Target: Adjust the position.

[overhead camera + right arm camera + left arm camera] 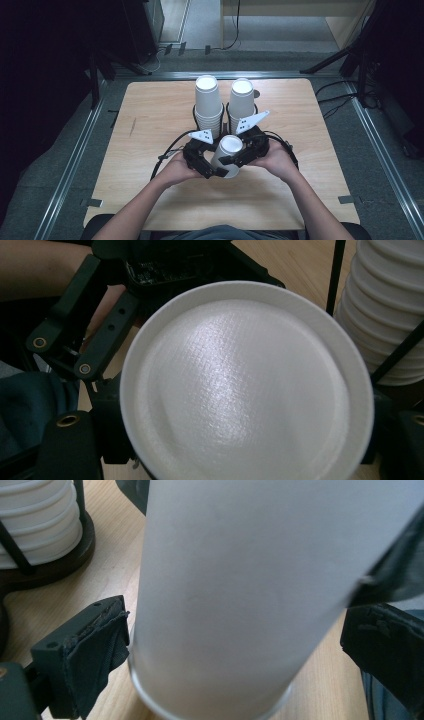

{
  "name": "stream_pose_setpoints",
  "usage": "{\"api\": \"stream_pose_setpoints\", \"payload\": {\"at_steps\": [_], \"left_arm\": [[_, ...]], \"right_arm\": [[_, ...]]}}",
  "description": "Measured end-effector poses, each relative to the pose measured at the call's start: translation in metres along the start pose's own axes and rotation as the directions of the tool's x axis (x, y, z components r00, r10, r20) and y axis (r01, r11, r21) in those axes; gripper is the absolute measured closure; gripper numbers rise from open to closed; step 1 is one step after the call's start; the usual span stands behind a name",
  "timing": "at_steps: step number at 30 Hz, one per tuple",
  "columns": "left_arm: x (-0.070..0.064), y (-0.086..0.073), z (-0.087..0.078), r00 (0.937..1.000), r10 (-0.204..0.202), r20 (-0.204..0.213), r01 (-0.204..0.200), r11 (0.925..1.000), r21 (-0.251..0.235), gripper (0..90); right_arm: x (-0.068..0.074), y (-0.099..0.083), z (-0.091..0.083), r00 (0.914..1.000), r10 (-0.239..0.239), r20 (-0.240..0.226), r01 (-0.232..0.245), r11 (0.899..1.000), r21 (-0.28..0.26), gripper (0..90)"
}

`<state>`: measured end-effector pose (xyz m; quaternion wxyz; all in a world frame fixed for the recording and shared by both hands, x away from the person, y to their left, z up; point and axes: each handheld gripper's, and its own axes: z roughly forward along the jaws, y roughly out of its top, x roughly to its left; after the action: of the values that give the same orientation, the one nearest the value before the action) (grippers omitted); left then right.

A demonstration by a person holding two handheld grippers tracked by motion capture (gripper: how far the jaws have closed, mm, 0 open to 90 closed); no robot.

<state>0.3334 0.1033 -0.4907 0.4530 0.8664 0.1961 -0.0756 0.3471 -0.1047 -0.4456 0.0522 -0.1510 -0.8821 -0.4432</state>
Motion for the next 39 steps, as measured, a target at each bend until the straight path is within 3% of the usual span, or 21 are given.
{"api": "stream_pose_setpoints", "payload": {"at_steps": [7,9,12,13,15,23,30,39], "left_arm": [[-0.002,0.0,0.003,0.9999,0.01,-0.006,-0.01,0.9999,-0.012,0.0],[-0.001,0.0,0.002,1.0,-0.002,0.006,0.002,0.9998,-0.022,5.8],[-0.003,0.002,-0.002,0.9992,0.039,-0.007,-0.039,0.9987,-0.031,8.6],[-0.006,0.003,-0.004,0.9979,0.063,-0.014,-0.063,0.9976,-0.028,14.0],[-0.007,0.005,-0.004,0.9976,0.067,-0.017,-0.067,0.9977,-0.012,14.8],[-0.006,0.008,-0.006,0.9972,0.075,-0.001,-0.075,0.996,0.049,16.6],[-0.006,0.008,-0.013,0.9933,0.114,-0.019,-0.112,0.9891,0.095,16.9],[-0.005,0.01,-0.029,0.9947,0.098,-0.03,-0.094,0.9868,0.132,17.2]], "right_arm": [[0.002,0.003,-0.003,0.9995,0.004,-0.03,-0.006,0.999,-0.046,22.9],[0.002,0.003,-0.004,0.9991,0.011,-0.041,-0.013,0.998,-0.057,23.0],[-0.001,0.003,-0.006,0.9981,0.029,-0.054,-0.033,0.997,-0.075,23.2],[-0.002,0.002,-0.006,0.997,0.044,-0.064,-0.048,0.996,-0.079,23.2],[-0.004,0.001,-0.007,0.9953,0.055,-0.08,-0.062,0.995,-0.083,23.2],[-0.005,0.0,-0.006,0.9928,0.068,-0.099,-0.074,0.995,-0.059,20.6],[-0.005,-0.004,-0.017,0.9921,0.067,-0.106,-0.074,0.995,-0.062,17.4],[-0.004,-0.01,-0.02,0.9978,0.019,-0.063,-0.018,1.0,0.011,17.4]]}}
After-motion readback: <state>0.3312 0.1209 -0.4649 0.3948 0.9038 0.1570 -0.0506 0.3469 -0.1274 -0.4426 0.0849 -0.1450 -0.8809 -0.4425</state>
